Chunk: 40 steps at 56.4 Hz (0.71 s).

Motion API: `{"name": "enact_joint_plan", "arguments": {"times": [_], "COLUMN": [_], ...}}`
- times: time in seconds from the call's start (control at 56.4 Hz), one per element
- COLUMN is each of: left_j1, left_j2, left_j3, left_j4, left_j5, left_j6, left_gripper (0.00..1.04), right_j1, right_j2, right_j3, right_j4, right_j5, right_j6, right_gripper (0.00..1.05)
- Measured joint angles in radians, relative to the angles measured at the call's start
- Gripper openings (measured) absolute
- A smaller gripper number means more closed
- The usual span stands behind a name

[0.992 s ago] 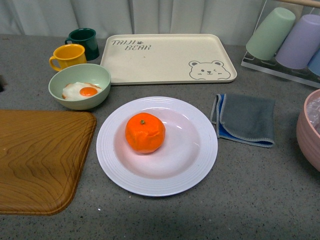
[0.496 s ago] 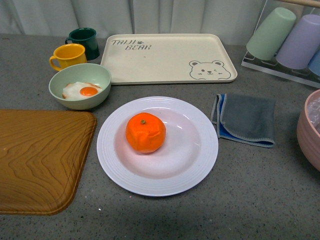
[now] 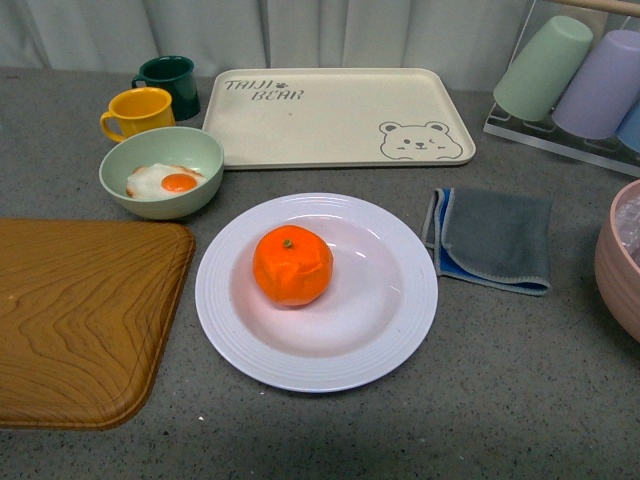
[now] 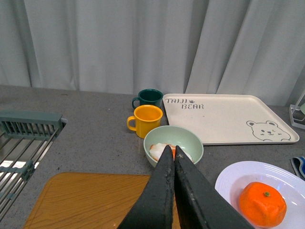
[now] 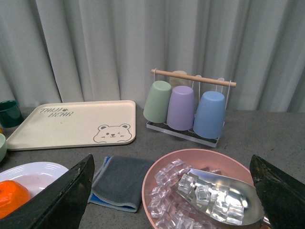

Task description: Place orange and plate with both arms

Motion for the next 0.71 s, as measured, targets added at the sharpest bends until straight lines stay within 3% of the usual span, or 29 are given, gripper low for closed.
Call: {"name": "enact_joint_plan", "arguments": {"times": [0.709], "left_j1": [0.0], "left_j2": [-0.286], "left_j3": [0.0], "left_j4": [-0.278], "left_j5": [0.0], "left_j6": [0.0], "left_gripper": [0.04], "right_j1": [0.0], "right_j2": [0.0], "right_j3": [0.0], "right_j4": [0.0], "right_j5": [0.0], "right_j6": [0.0], "right_gripper": [0.95]}}
